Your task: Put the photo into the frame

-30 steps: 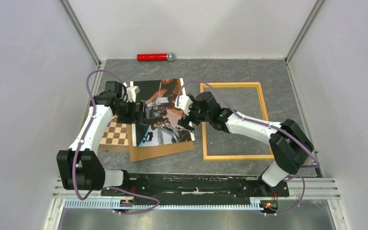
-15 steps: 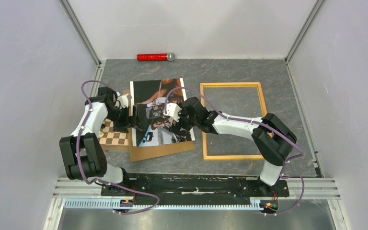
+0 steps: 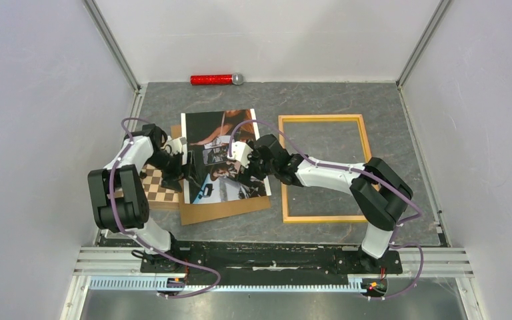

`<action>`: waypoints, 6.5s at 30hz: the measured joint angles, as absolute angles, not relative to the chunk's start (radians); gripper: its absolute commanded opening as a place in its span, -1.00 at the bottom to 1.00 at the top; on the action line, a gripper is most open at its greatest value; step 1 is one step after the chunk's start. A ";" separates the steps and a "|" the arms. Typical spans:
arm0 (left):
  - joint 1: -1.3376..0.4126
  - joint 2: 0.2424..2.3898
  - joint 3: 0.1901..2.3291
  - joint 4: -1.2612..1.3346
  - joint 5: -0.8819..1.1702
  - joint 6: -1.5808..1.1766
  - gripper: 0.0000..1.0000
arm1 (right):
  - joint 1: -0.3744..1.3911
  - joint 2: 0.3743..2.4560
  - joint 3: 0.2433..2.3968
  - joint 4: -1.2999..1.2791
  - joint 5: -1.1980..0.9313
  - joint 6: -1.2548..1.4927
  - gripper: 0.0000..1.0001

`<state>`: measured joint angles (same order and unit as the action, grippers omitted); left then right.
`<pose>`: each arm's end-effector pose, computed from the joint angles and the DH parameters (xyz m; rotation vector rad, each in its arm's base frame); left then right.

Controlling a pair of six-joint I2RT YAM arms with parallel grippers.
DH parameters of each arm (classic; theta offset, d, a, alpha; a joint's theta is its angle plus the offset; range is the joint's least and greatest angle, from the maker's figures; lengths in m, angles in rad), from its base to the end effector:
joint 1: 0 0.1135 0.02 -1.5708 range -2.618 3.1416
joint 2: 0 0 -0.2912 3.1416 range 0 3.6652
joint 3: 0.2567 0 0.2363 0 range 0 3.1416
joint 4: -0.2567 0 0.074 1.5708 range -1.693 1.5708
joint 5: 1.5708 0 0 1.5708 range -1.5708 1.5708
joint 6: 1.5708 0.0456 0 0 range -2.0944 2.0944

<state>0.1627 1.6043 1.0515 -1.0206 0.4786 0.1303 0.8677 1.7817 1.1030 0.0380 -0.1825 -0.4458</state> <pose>0.2555 0.0207 0.2211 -0.0493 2.9885 -0.7220 0.2470 0.3042 0.2304 -1.4435 1.7046 0.4341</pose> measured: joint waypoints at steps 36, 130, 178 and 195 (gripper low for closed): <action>0.229 1.737 1.087 -1.062 0.704 0.223 0.43 | 0.868 1.864 1.045 0.128 -0.108 -0.434 0.88; -0.434 1.358 1.253 -0.722 0.188 -0.169 -0.95 | 0.623 1.888 1.905 -0.303 -0.096 0.289 0.79; -0.694 1.412 1.245 -0.654 -0.167 -0.167 -0.88 | 0.631 1.916 1.769 -0.271 -0.070 0.400 -0.66; -0.705 1.428 1.314 -0.657 -0.163 -0.139 0.49 | 0.624 1.913 1.780 -0.272 -0.072 0.400 -1.00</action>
<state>-0.7048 1.4277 1.3136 -0.6571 -0.1631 -0.1394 0.6239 1.9129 1.7802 -0.2722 -0.0719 0.4000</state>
